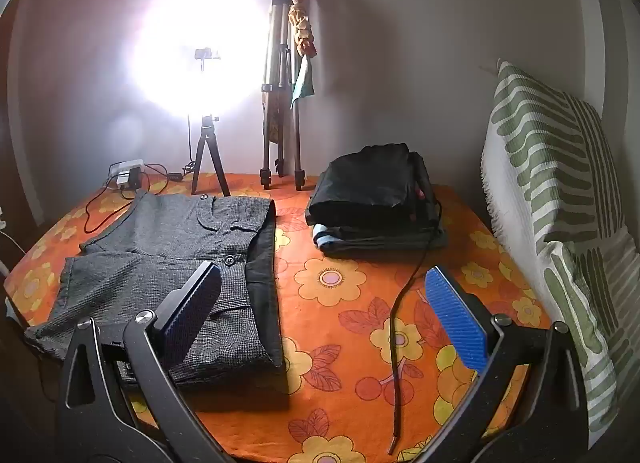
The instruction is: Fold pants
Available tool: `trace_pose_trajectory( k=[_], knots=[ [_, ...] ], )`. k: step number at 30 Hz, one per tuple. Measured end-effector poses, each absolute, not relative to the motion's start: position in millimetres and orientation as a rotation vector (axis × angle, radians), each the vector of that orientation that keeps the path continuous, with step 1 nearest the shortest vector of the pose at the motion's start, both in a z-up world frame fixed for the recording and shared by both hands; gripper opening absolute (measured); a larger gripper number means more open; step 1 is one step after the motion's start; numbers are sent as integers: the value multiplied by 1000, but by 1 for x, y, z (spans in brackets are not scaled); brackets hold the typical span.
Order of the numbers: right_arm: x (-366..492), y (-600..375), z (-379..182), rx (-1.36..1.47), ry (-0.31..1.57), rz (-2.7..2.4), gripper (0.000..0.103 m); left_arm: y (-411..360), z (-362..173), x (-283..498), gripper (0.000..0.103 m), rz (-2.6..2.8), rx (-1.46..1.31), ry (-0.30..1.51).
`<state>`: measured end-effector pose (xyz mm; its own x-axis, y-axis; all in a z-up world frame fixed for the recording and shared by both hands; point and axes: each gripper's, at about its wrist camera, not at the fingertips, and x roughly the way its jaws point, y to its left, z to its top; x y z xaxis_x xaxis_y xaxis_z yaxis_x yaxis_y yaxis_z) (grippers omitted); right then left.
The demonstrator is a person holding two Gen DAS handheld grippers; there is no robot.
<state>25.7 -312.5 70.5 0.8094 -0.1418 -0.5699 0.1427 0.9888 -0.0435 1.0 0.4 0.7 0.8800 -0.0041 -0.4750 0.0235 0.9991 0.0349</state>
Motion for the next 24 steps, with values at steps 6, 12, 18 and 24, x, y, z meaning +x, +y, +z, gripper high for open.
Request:
trace_pose_trajectory(
  k=[6, 12, 18, 24],
  knots=[
    [25, -313, 72, -1, 605, -152, 103, -5, 8, 4, 103, 4, 53, 486],
    [25, -306, 74, -10, 605, -153, 103, -5, 7, 2, 103, -1, 57, 458],
    [24, -313, 72, -2, 598, -153, 103, -3, 10, -3, 103, -6, 66, 437],
    [25, -313, 72, 1, 600, -154, 103, 0, 10, -3, 103, -5, 67, 432]
  ],
)
